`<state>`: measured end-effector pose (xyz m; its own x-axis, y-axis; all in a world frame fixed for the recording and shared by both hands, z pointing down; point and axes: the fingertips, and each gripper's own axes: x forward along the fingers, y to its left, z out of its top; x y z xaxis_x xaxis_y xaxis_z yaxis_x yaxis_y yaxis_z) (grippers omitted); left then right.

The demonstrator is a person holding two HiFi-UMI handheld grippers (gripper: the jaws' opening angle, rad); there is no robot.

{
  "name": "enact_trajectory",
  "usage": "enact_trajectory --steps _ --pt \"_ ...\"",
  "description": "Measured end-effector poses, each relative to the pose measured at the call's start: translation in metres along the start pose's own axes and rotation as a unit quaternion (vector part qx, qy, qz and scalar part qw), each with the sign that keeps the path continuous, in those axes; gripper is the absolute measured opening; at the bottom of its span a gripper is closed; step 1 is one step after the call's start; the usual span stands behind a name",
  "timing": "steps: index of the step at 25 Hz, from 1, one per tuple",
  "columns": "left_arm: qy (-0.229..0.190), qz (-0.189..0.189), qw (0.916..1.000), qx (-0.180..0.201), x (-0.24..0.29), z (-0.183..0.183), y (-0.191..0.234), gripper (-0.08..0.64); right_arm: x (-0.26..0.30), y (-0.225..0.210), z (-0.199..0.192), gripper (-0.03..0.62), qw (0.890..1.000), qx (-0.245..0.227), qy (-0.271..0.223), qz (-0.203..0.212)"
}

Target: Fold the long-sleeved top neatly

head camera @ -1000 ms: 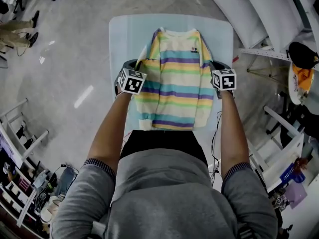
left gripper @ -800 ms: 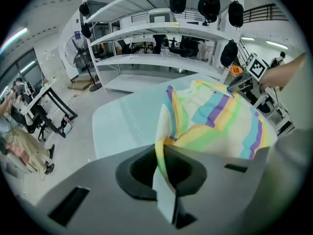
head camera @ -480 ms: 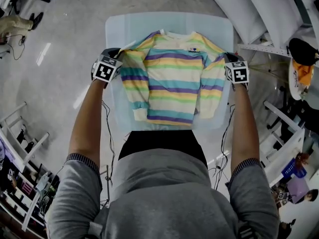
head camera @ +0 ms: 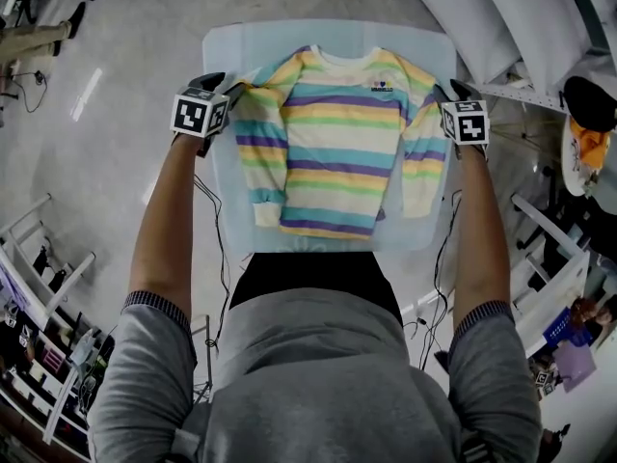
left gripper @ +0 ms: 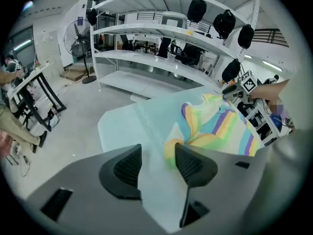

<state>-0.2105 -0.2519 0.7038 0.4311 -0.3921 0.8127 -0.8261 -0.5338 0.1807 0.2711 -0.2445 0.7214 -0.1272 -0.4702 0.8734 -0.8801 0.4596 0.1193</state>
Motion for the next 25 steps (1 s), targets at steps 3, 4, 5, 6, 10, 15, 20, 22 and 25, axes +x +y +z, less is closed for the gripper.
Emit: enact_trajectory --steps 3,4,5,6,10,15,20,22,25 --pt "-0.023 0.022 0.9994 -0.013 -0.013 0.001 -0.007 0.251 -0.01 0.009 0.005 0.238 1.0 0.008 -0.012 0.005" --pt "-0.032 0.028 0.9988 -0.023 -0.018 0.002 -0.01 0.257 -0.014 0.014 0.005 0.245 1.0 0.009 -0.016 0.006" --pt "-0.042 0.035 0.9979 -0.035 -0.024 0.002 -0.012 0.262 -0.019 0.019 0.006 0.247 1.0 0.009 -0.02 0.007" --pt "-0.051 0.041 0.9968 -0.046 -0.03 0.002 -0.014 0.264 -0.024 0.024 0.006 0.249 1.0 0.009 -0.024 0.008" --pt "-0.079 0.064 0.9928 -0.064 -0.053 0.005 -0.032 0.265 -0.044 0.049 0.009 0.25 0.999 0.018 -0.041 0.016" --pt "-0.072 0.041 0.9963 -0.023 -0.045 0.007 -0.091 0.265 -0.063 0.083 -0.001 0.25 0.998 0.035 -0.047 0.033" --pt "-0.03 0.052 0.998 0.019 -0.003 -0.016 -0.111 0.249 -0.067 0.116 -0.026 0.25 0.996 0.06 -0.042 0.05" --pt "-0.019 0.077 0.9963 0.033 0.005 -0.023 -0.101 0.082 -0.067 0.123 -0.035 0.25 0.996 0.066 -0.04 0.053" --pt "-0.018 0.099 0.9941 0.039 -0.003 -0.024 -0.081 0.029 -0.067 0.128 -0.05 0.25 0.995 0.071 -0.035 0.054"
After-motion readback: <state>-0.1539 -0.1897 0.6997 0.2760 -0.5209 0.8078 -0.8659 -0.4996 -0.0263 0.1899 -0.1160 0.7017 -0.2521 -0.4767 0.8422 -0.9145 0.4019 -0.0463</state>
